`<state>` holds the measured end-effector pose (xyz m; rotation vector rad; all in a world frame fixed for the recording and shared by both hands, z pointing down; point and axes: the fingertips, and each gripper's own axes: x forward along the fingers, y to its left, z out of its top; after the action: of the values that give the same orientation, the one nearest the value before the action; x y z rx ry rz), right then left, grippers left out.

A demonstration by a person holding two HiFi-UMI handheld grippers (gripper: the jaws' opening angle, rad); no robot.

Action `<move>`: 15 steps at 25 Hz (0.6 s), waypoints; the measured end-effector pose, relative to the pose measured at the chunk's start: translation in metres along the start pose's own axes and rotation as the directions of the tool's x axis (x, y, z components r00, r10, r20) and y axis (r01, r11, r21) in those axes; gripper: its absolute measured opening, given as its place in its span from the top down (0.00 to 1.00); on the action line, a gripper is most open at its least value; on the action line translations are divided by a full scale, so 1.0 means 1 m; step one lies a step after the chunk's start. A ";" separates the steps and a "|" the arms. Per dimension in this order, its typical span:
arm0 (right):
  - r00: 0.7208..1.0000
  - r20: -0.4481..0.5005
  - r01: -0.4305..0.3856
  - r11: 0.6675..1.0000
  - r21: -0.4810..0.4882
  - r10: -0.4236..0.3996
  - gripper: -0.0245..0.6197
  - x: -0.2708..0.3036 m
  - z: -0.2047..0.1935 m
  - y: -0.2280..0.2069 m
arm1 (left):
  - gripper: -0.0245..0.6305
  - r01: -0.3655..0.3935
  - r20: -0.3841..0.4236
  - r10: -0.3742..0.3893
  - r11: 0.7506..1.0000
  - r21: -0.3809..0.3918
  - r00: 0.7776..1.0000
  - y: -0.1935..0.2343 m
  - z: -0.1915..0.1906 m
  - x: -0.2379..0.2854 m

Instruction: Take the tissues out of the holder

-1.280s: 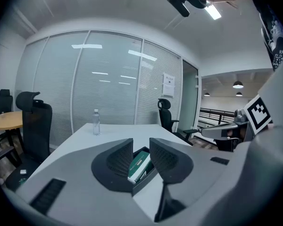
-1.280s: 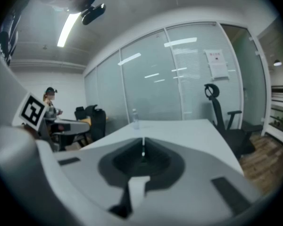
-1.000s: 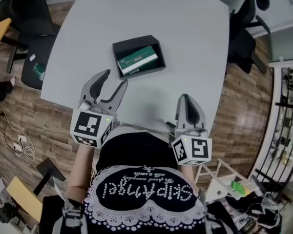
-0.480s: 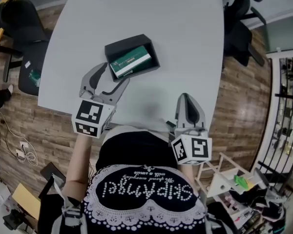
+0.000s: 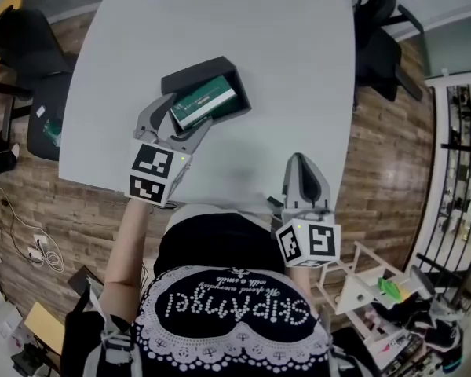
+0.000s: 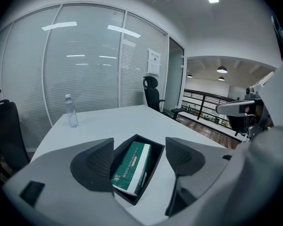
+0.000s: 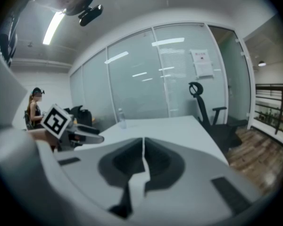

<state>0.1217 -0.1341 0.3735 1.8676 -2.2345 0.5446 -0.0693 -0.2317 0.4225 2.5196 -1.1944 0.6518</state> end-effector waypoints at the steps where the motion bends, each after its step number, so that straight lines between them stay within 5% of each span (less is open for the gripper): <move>1: 1.000 0.000 0.002 1.000 0.002 -0.002 0.91 0.000 0.000 -0.001 | 0.44 0.004 -0.007 -0.004 1.000 0.004 1.000 -0.001 0.000 0.004; 15: 1.000 -0.014 0.012 1.000 0.010 -0.012 0.91 0.004 -0.004 -0.006 | 0.42 0.053 -0.142 -0.051 0.999 0.006 0.989 -0.002 -0.030 0.056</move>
<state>0.1269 -0.1371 0.3794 1.8750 -2.2147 0.5666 -0.0448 -0.2547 0.4771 2.4575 -1.0752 0.8102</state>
